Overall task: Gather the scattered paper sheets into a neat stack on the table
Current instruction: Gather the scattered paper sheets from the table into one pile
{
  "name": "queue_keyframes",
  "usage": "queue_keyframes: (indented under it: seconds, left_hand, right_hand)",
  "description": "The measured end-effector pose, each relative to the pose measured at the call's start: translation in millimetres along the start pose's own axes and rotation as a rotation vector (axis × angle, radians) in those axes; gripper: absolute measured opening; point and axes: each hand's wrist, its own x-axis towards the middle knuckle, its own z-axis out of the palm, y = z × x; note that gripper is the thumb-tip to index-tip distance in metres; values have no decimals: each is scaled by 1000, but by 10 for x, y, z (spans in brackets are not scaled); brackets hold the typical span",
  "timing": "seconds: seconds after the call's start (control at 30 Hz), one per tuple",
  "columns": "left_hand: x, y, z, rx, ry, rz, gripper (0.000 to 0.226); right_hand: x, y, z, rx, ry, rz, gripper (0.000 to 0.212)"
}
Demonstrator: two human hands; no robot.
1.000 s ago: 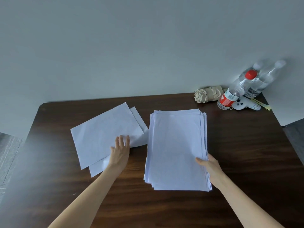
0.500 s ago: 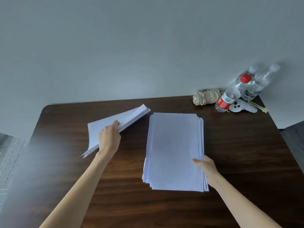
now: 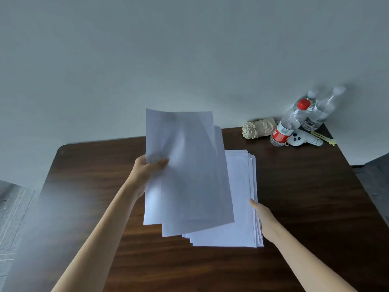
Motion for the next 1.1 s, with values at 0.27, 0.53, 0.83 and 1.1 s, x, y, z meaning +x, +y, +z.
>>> queue_keyframes:
  seconds: [0.27, 0.53, 0.83, 1.1]
  left_hand:
    - [173, -855, 245, 96, 2, -205, 23]
    - [380, -1261, 429, 528, 132, -128, 12]
    - [340, -1330, 469, 735, 148, -45, 29]
    - [69, -1470, 736, 731, 374, -95, 14]
  right_hand:
    - [115, 68, -44, 79, -9, 64, 50]
    - [142, 87, -13, -133, -13, -84, 46]
    - [175, 122, 24, -106, 39, -133, 36]
    - [214, 41, -19, -4, 10, -37, 45]
